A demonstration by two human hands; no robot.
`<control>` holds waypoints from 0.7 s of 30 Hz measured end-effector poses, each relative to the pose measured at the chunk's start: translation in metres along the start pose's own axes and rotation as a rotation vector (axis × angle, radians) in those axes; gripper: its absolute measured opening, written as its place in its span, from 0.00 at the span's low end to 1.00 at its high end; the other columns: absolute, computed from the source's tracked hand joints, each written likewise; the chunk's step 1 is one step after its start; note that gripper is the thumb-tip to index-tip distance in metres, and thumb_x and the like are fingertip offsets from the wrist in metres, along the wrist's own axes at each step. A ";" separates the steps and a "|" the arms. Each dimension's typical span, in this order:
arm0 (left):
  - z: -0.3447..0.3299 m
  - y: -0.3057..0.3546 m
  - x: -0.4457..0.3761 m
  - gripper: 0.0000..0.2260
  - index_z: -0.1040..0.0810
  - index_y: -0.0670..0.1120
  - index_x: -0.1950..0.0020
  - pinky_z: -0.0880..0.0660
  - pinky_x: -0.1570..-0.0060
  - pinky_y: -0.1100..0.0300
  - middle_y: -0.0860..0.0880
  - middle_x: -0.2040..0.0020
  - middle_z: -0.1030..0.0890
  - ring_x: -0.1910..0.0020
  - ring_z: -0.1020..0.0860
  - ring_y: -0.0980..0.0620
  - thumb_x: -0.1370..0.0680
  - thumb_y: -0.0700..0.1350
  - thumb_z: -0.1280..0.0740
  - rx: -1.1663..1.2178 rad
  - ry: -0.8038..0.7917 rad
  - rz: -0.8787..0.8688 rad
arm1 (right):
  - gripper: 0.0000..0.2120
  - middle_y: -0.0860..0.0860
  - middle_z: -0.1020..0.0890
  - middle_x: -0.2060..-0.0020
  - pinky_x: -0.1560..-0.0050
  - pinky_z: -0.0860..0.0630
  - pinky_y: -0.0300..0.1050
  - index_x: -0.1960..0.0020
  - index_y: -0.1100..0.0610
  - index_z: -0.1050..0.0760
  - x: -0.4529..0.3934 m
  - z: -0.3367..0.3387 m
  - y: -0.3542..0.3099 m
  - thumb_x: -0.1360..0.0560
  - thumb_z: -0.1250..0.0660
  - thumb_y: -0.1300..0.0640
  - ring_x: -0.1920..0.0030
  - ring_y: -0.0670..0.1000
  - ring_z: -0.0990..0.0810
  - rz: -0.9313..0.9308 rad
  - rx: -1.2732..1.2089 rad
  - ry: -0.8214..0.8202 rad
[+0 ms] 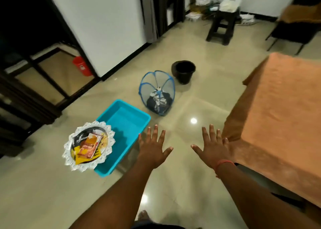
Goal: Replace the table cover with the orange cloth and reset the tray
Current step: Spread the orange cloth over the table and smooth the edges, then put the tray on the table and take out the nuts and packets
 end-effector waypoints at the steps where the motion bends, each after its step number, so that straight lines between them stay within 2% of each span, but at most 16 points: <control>1: -0.004 -0.018 0.010 0.37 0.60 0.56 0.20 0.60 0.27 0.32 0.46 0.19 0.61 0.21 0.61 0.41 0.25 0.73 0.59 0.019 0.013 0.033 | 0.42 0.51 0.63 0.20 0.24 0.51 0.65 0.20 0.46 0.63 0.000 -0.002 -0.016 0.26 0.55 0.26 0.21 0.60 0.60 0.032 0.029 0.015; 4: -0.017 -0.076 0.039 0.37 0.61 0.56 0.20 0.63 0.28 0.34 0.47 0.20 0.64 0.21 0.63 0.41 0.24 0.72 0.59 0.074 0.042 0.123 | 0.43 0.52 0.62 0.20 0.25 0.48 0.66 0.20 0.47 0.62 -0.004 -0.009 -0.066 0.26 0.56 0.25 0.20 0.61 0.57 0.096 0.077 0.057; 7: -0.032 -0.143 0.067 0.38 0.60 0.55 0.20 0.60 0.27 0.35 0.47 0.20 0.64 0.21 0.61 0.41 0.25 0.72 0.63 0.112 0.035 0.210 | 0.43 0.53 0.60 0.20 0.25 0.47 0.67 0.20 0.47 0.61 -0.009 -0.026 -0.131 0.26 0.56 0.25 0.21 0.61 0.56 0.155 0.089 0.062; 9: -0.040 -0.187 0.085 0.38 0.55 0.55 0.19 0.56 0.27 0.34 0.46 0.19 0.59 0.20 0.56 0.41 0.26 0.72 0.65 0.129 0.047 0.264 | 0.43 0.53 0.61 0.20 0.25 0.48 0.67 0.20 0.47 0.61 -0.012 -0.039 -0.178 0.26 0.55 0.25 0.20 0.61 0.57 0.208 0.101 0.058; 12: -0.055 -0.255 0.115 0.38 0.46 0.54 0.20 0.50 0.29 0.31 0.45 0.19 0.49 0.21 0.49 0.39 0.24 0.72 0.61 0.166 0.026 0.348 | 0.42 0.52 0.61 0.20 0.25 0.50 0.66 0.20 0.46 0.61 -0.012 -0.058 -0.252 0.25 0.54 0.26 0.20 0.60 0.58 0.289 0.096 0.028; 14: -0.061 -0.291 0.128 0.38 0.45 0.54 0.20 0.48 0.29 0.30 0.44 0.19 0.48 0.21 0.48 0.38 0.24 0.72 0.61 0.187 0.009 0.391 | 0.41 0.51 0.62 0.20 0.24 0.51 0.66 0.20 0.46 0.61 -0.013 -0.067 -0.293 0.25 0.54 0.26 0.20 0.60 0.58 0.333 0.092 0.009; 19: -0.075 -0.353 0.136 0.42 0.55 0.54 0.19 0.54 0.28 0.32 0.46 0.19 0.57 0.20 0.56 0.41 0.29 0.74 0.69 0.258 -0.008 0.516 | 0.41 0.51 0.62 0.20 0.24 0.51 0.66 0.20 0.45 0.61 -0.027 -0.087 -0.366 0.25 0.52 0.26 0.20 0.59 0.58 0.414 0.115 -0.065; 21: -0.083 -0.366 0.135 0.41 0.58 0.54 0.19 0.54 0.27 0.33 0.46 0.19 0.59 0.20 0.56 0.41 0.28 0.73 0.69 0.292 -0.048 0.576 | 0.41 0.50 0.62 0.20 0.24 0.51 0.65 0.20 0.45 0.60 -0.037 -0.097 -0.381 0.25 0.52 0.27 0.20 0.59 0.58 0.431 0.125 -0.097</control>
Point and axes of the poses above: each hand's wrist, its own x-axis away from the middle knuckle, its own z-axis out of the back of the hand, y = z × x, the point moved 3 cm from there along -x, towards the middle knuckle
